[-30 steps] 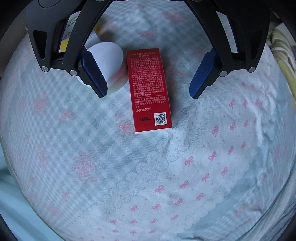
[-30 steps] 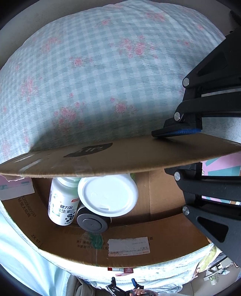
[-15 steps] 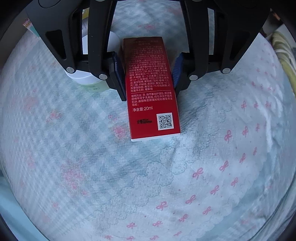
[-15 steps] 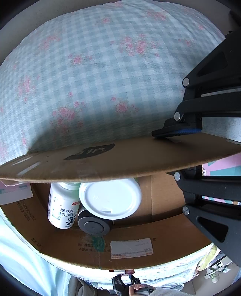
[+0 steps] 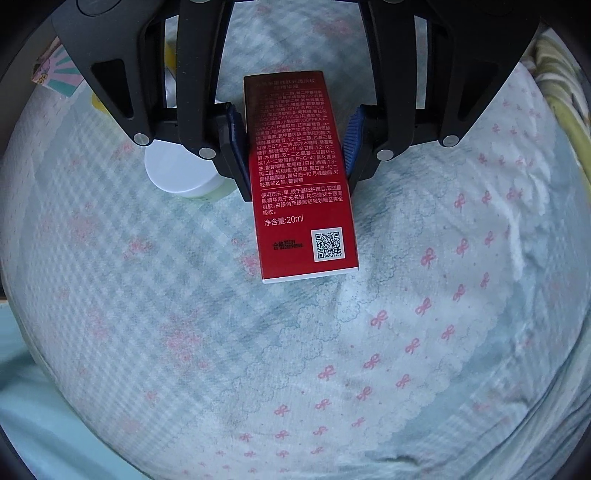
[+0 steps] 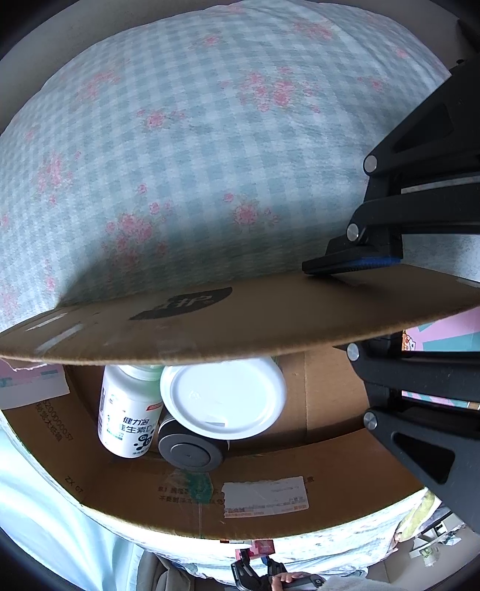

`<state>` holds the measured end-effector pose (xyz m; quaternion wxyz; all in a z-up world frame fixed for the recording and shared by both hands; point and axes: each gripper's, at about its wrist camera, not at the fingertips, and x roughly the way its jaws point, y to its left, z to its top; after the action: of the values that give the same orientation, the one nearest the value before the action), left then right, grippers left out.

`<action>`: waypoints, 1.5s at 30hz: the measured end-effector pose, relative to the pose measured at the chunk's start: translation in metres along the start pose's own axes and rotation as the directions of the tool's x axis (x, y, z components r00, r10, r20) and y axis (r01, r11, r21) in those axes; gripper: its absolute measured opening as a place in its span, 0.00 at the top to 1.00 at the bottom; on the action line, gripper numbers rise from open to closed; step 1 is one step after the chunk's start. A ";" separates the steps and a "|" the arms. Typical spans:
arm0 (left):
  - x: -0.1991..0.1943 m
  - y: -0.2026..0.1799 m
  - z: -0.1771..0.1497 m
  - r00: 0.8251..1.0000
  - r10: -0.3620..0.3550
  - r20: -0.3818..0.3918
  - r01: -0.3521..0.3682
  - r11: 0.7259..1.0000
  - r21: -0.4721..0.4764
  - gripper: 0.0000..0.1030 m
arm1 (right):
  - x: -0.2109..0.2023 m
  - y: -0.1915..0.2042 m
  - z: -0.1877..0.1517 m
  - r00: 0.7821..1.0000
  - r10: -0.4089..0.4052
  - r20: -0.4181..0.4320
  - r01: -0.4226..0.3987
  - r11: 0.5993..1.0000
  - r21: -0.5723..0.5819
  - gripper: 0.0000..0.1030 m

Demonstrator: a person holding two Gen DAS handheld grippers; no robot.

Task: Organize rigid objects
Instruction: 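Grasp the red carton box with the left gripper, then carry the red carton into the cardboard box and release it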

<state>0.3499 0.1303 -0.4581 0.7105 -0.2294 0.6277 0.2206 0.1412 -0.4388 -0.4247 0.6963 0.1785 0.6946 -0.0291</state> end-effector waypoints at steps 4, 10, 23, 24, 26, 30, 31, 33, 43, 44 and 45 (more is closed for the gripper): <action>-0.035 0.004 -0.010 0.998 -0.028 0.049 0.027 0.999 0.029 0.62 | 0.001 -0.003 0.000 1.000 0.008 0.012 -0.008 1.000 0.008 0.82; -0.097 -0.004 -0.030 0.987 -0.101 0.128 0.090 0.992 0.088 0.62 | -0.002 -0.004 -0.002 0.999 0.015 0.037 -0.015 1.000 0.010 0.82; -0.211 -0.099 -0.105 0.941 -0.292 0.171 0.228 0.921 0.317 0.62 | -0.003 -0.007 -0.005 0.998 0.029 0.049 -0.029 1.000 0.006 0.82; -0.217 -0.115 -0.115 0.936 -0.312 0.164 0.241 0.907 0.346 0.62 | -0.002 -0.006 -0.004 0.998 0.031 0.050 -0.031 0.999 0.008 0.82; -0.221 -0.141 -0.131 0.929 -0.343 0.142 0.267 0.883 0.386 0.62 | -0.002 -0.005 -0.001 0.998 0.032 0.051 -0.032 0.999 0.009 0.82; -0.218 -0.200 -0.173 0.918 -0.389 0.073 0.311 0.825 0.472 0.62 | -0.002 -0.007 -0.001 0.998 0.034 0.049 -0.034 0.999 0.001 0.82; -0.216 -0.214 -0.184 0.918 -0.394 0.053 0.320 0.810 0.491 0.62 | -0.002 -0.008 -0.001 0.998 0.034 0.048 -0.034 0.999 -0.003 0.82; -0.208 -0.238 -0.206 0.916 -0.401 0.014 0.335 0.783 0.524 0.62 | -0.002 -0.008 -0.002 0.998 0.035 0.044 -0.034 0.999 -0.014 0.82; -0.134 -0.306 -0.309 0.940 -0.312 -0.137 0.319 0.668 0.672 0.62 | 0.000 -0.003 0.001 0.999 0.044 0.032 -0.042 0.998 -0.054 0.81; -0.124 -0.306 -0.314 0.943 -0.300 -0.146 0.316 0.664 0.677 0.62 | 0.000 -0.004 0.001 0.998 0.047 0.032 -0.045 0.997 -0.057 0.81; -0.114 -0.308 -0.321 0.946 -0.284 -0.157 0.312 0.660 0.684 0.62 | 0.001 -0.004 0.001 0.998 0.051 0.033 -0.049 0.997 -0.059 0.81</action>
<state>0.2676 -0.3118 -0.3636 0.7584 -0.0466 0.6309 -0.1570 0.1405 -0.4427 -0.4262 0.7137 0.1748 0.6783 0.0055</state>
